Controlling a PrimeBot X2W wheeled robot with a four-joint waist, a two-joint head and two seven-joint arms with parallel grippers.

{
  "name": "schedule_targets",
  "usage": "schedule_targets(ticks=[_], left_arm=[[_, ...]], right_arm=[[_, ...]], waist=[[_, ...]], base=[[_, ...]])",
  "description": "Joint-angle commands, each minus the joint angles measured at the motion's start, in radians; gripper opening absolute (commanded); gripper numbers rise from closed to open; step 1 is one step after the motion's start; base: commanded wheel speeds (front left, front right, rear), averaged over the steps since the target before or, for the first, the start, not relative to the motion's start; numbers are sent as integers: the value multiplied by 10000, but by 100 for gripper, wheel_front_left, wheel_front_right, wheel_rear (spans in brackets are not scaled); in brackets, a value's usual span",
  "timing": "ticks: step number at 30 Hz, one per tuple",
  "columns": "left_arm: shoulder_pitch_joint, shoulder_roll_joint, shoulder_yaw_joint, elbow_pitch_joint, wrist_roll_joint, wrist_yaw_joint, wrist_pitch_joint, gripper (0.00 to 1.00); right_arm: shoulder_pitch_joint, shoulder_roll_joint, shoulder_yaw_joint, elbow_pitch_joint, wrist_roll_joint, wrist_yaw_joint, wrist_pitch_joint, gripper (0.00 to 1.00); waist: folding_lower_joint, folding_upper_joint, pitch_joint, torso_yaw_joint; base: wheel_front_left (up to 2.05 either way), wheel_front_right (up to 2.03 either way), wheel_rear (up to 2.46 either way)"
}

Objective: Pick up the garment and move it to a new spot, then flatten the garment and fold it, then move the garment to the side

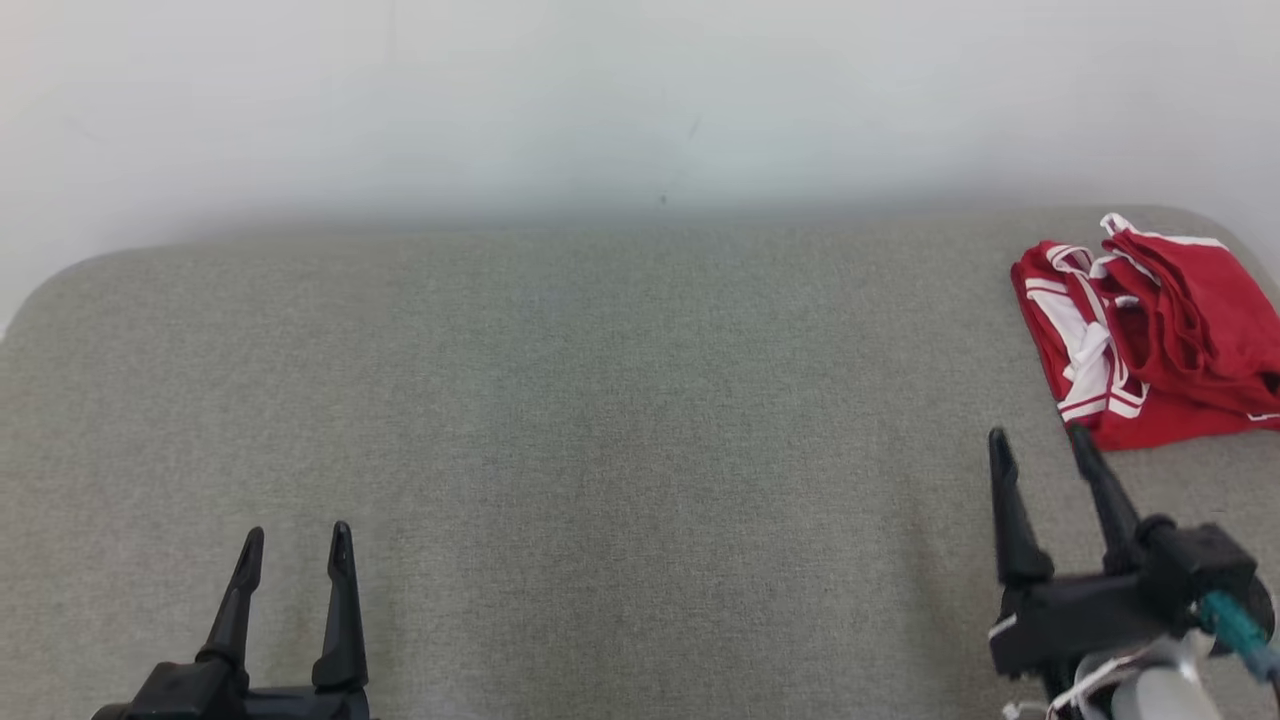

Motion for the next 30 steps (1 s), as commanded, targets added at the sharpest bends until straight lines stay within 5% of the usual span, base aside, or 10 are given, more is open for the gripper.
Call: schedule_targets(ticks=[1, 9, 18, 19, 30], left_arm=[[75, -22, 16, 33, -54, -2, -28, 100], [129, -39, -74, 307, -94, -7, -28, 100], [-73, -36, -179, 525, -61, -10, -28, 100], [14, -40, -173, 536, -71, -2, 0, 0], [81, -90, -91, 996, -1347, -1, 358, 0]], right_arm=[[313, 157, -54, -149, -75, -31, 36, 100], [1702, 962, -209, -956, -162, -31, 58, 100], [1939, 1168, -58, -817, -318, -31, -52, 100], [1870, 1149, -67, -837, -278, 0, -21, 0], [1956, 1136, -121, -429, 1015, -1, 281, 0]], waist=[[1, 1, -112, 76], [1, 1, -211, 67], [1, 1, -277, 79], [1, 1, -277, 77], [1, 1, -296, 81]], base=[[0, 0, 0], [0, 0, 0], [0, 0, 0], [0, 0, 0], [0, 0, 0]])
